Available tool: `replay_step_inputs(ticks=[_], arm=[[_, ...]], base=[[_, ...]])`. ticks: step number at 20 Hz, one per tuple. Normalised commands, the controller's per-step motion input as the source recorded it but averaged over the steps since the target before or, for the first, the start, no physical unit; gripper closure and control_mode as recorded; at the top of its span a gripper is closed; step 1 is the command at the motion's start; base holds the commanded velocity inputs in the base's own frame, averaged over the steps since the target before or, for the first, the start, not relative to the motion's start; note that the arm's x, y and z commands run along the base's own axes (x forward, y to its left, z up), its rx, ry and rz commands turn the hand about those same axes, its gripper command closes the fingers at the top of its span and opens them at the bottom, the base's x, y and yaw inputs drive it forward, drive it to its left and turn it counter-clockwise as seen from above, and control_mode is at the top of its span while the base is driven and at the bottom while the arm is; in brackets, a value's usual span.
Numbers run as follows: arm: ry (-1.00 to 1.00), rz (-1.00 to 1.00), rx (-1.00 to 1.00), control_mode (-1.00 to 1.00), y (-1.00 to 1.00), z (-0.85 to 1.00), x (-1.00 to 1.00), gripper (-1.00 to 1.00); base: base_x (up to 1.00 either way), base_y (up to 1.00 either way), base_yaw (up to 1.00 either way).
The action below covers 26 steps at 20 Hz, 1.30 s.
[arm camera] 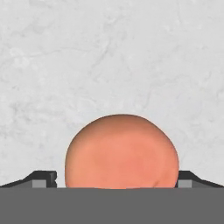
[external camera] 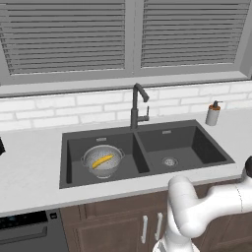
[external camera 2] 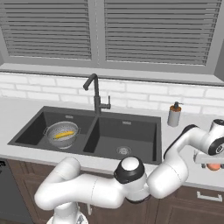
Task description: Put the colander in the sink, put the banana, peach in the colander, and turn on the sink faucet and pour water over the colander.
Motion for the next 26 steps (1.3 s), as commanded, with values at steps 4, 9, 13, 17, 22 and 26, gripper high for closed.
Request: replay_step_inputs(ticks=[4, 9, 13, 17, 22, 26], arm=[[0.01, 0.02, 0.00, -1.00, 0.00, -0.31, 0.00, 1.00], [0.04, 0.01, 0.00, -1.00, 0.00, -0.17, 0.00, 1.00], [0.00, 0.01, 0.00, -1.00, 0.00, -0.01, -0.12, 1.00], [-0.08, 0.03, 0.03, -1.00, 0.01, 0.11, -0.31, 1.00], [-0.18, 0.05, 0.05, -1.00, 0.26, 0.43, -0.31, 1.00], [-0.22, 0.05, 0.00, -1.00, 0.43, 0.66, -0.40, 1.00]], base=[[0.00, 0.00, 0.00], [0.00, 0.00, 0.00], [0.00, 0.00, 0.00], [0.00, 0.00, 0.00], [0.00, 0.00, 0.00], [0.00, 0.00, 0.00]])
